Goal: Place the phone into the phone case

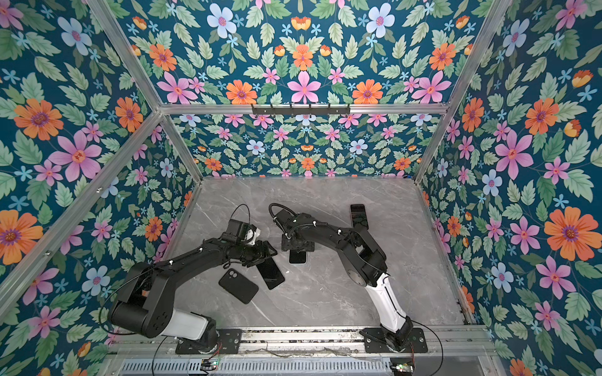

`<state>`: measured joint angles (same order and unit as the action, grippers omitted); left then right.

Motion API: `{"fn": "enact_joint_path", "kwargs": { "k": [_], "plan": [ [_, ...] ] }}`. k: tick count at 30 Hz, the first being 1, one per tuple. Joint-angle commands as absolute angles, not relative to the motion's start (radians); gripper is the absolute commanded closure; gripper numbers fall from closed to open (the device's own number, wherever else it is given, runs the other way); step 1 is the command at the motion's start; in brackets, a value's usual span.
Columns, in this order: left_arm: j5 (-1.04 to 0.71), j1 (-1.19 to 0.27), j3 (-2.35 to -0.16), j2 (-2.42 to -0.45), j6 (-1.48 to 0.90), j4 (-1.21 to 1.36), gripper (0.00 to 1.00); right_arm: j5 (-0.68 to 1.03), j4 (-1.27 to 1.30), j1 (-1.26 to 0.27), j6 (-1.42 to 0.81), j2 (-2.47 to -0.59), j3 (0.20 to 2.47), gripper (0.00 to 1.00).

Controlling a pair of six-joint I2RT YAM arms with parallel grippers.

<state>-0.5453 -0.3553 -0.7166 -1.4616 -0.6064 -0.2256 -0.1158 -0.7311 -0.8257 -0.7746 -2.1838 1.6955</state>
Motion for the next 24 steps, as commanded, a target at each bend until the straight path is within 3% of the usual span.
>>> {"fn": "enact_joint_path", "kwargs": {
  "k": [1, 24],
  "plan": [
    [-0.538, -0.354, -0.715, -1.459, -0.594, -0.232, 0.25, -0.151, -0.781, -0.831, -0.785, -2.203, 1.719, 0.15],
    [-0.564, -0.342, -0.724, -1.475, -0.595, -0.211, 0.26, -0.198, -0.863, -0.823, -0.771, -2.179, 1.76, 0.28]
  ]
}}
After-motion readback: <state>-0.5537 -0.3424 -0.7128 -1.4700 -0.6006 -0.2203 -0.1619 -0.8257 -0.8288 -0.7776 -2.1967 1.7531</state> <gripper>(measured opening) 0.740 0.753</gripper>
